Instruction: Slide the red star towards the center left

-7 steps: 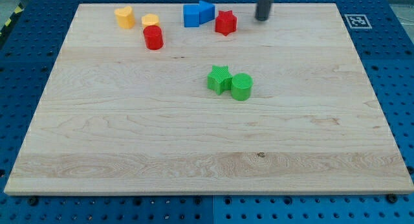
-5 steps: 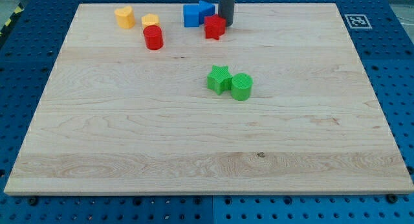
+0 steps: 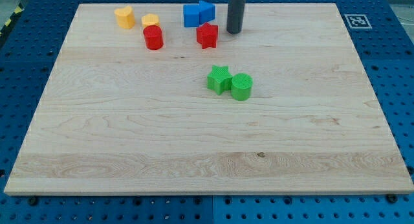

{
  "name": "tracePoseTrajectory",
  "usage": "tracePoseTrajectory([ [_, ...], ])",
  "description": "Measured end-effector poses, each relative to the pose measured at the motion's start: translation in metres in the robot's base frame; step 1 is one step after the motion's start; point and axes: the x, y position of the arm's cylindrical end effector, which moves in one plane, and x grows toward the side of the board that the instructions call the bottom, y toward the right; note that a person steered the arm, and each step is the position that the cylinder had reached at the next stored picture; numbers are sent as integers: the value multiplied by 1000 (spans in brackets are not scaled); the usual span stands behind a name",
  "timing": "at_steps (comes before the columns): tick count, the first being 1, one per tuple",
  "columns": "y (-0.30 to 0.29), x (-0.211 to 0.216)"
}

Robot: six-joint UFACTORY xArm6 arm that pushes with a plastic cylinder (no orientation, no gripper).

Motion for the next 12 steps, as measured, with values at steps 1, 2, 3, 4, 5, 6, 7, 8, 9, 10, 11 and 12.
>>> tracePoseTrajectory([
  [1,-49,15],
  [2,-87,47],
  [3,-88,50],
  [4,-85,50],
  [5,-65,51],
  [6,-76,79],
  [7,-114,105],
  [8,-112,101],
  [9,-77,101],
  [10,-63,135],
  [11,-82,162],
  [12,-143,152],
])
